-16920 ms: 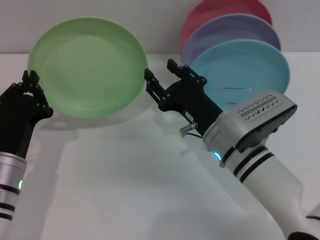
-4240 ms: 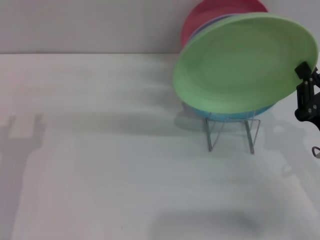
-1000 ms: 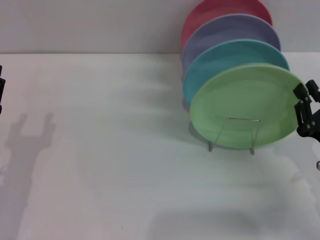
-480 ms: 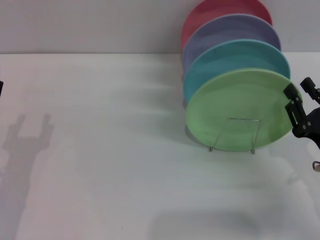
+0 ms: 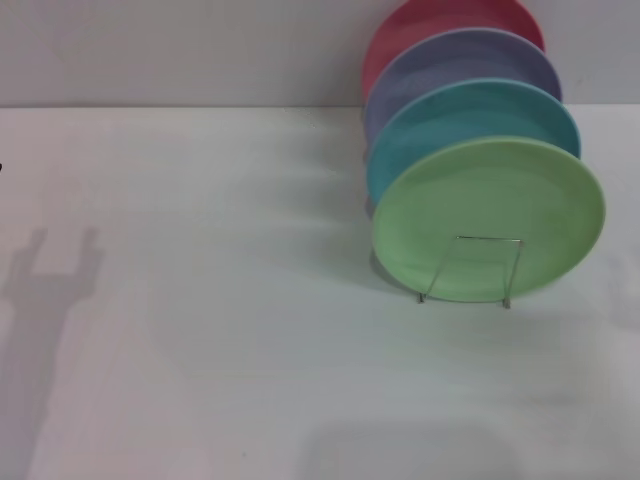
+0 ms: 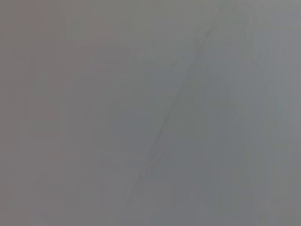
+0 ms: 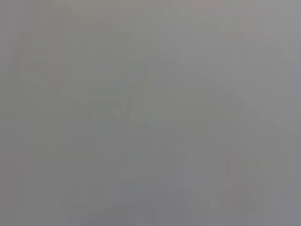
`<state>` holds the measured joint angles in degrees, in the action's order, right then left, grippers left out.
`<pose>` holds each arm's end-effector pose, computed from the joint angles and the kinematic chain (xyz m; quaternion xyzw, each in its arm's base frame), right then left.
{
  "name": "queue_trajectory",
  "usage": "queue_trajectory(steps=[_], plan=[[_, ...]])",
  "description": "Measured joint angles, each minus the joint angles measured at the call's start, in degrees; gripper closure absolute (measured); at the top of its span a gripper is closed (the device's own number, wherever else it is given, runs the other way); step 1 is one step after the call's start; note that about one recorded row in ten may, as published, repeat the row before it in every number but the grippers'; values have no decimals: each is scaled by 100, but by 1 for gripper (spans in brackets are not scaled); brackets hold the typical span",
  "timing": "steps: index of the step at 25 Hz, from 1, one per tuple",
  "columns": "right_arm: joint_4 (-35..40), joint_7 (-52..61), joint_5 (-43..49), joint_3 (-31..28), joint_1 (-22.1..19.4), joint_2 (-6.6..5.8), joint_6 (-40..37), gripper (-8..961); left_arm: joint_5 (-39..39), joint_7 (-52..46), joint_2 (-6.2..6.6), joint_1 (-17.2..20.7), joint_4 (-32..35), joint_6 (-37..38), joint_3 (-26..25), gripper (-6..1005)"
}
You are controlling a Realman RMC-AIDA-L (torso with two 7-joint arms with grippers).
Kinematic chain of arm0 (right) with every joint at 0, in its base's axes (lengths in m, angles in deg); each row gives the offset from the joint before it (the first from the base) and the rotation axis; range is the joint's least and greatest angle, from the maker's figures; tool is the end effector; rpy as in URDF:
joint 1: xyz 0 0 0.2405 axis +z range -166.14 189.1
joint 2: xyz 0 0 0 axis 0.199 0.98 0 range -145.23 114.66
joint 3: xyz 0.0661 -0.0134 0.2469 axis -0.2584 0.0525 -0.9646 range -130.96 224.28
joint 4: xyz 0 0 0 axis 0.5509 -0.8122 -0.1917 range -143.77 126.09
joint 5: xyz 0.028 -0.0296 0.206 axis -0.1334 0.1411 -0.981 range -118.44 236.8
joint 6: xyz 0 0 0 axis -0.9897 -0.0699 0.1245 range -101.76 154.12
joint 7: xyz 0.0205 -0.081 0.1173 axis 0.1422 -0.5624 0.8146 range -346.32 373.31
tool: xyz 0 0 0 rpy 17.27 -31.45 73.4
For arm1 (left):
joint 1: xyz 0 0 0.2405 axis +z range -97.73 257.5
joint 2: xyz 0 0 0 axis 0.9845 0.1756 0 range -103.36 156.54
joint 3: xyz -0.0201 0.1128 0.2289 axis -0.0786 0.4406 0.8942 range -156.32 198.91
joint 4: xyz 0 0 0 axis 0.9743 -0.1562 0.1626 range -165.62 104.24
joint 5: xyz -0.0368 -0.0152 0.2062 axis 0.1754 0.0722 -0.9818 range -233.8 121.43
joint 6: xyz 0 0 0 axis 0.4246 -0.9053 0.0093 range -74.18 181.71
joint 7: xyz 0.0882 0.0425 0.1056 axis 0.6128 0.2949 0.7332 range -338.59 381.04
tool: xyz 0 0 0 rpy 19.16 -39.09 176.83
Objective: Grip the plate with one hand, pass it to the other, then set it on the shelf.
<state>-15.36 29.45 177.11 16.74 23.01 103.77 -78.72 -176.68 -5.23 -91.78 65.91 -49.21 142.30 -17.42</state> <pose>0.3247 0.2180 0.0261 -0.6183 0.1281 0.4702 0.6166 -0.3141 0.2664 0.0078 -0.5642 -0.2831 -0.5321 0.5643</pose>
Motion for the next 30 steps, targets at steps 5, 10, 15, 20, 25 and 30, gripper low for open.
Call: queue_trajectory(steps=[5,10,15,20,25,30], plan=[[979,1749,-1127,-611,-120,-42,125,571,8,101,-1,-71,154,0,-13,217],[1953,2743,-1318,-650,59,-160,469,501,-52,655,8,-249,430,-2,50,214],[2079,2851,-1389,-681,186,-290,575,431,-239,2340,-29,-286,348,-279,151,210],[2091,2546,-1799,-754,377,-235,637,296,-212,2940,-53,-231,82,-443,346,180],[2077,2475,-1829,-640,511,-260,880,296,-209,2740,-60,-178,61,-394,348,137],[2081,2497,-1826,-515,571,-271,901,296,-202,2722,-53,-136,58,-354,319,137]])
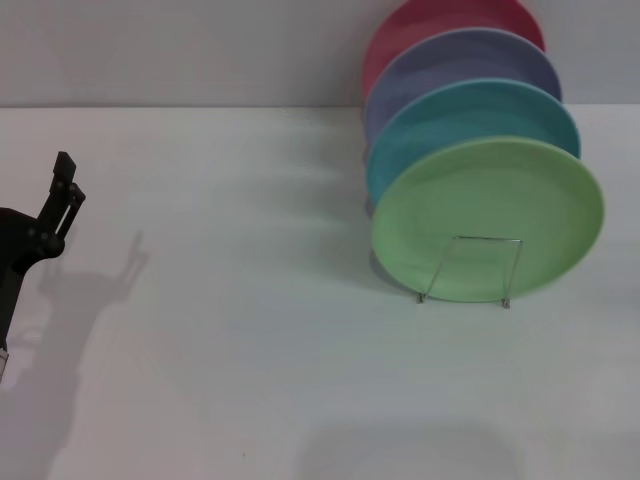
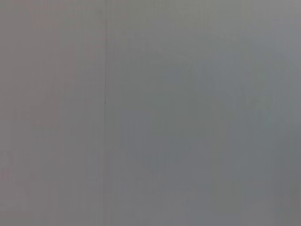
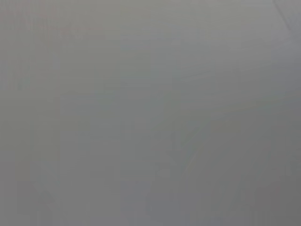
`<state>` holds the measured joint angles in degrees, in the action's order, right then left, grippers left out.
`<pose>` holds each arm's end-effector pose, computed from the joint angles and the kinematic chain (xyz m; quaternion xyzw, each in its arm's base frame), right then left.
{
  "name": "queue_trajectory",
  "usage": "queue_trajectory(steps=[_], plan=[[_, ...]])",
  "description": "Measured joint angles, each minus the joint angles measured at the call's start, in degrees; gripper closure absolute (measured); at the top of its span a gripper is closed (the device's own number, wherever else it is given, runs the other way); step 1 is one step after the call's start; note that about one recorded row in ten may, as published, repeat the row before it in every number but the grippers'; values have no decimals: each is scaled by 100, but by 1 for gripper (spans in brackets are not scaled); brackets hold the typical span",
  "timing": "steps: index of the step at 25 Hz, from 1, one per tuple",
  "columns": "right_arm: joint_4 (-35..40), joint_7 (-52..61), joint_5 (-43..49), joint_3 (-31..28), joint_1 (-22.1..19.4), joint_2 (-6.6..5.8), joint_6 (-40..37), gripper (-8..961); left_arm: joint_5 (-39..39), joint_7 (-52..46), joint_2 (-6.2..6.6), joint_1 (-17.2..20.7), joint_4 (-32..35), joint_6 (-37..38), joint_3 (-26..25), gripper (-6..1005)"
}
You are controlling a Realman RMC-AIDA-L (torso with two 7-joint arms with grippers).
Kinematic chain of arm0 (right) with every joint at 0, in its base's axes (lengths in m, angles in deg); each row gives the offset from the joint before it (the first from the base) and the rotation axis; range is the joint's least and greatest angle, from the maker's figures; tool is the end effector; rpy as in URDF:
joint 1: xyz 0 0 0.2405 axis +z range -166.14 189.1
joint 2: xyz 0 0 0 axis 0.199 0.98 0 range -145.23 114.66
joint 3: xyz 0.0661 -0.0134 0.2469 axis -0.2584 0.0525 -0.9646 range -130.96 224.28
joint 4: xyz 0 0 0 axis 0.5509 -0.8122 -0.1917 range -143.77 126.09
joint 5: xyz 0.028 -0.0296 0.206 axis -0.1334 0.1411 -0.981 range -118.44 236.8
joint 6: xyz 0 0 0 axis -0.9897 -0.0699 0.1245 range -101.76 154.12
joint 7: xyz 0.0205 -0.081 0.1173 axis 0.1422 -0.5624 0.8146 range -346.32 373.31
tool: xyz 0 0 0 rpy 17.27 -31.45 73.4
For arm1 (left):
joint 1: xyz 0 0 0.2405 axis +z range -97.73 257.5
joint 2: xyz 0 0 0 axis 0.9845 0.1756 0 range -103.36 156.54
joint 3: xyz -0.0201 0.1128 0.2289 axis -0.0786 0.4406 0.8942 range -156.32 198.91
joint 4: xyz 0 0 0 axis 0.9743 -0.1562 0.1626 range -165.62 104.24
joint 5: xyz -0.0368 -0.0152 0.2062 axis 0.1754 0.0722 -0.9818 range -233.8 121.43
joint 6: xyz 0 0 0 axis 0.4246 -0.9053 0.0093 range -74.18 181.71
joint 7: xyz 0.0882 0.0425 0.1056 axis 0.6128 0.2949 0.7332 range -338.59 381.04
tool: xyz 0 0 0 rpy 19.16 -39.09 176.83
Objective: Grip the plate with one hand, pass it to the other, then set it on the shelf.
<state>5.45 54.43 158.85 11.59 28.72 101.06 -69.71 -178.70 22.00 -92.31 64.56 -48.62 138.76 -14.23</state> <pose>0.3990 0.2300 0.1313 -0.5089 0.2108 0.4377 0.7107 -0.3060 0.2715 -0.0135 -0.6605 -0.1462 -0.3738 0.6345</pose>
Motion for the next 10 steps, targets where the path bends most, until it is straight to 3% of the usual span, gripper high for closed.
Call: queue_trajectory(steps=[10], plan=[[16,15,0,182,16,53,-54,296,-7,-3,16,13,1,41,-7,137]])
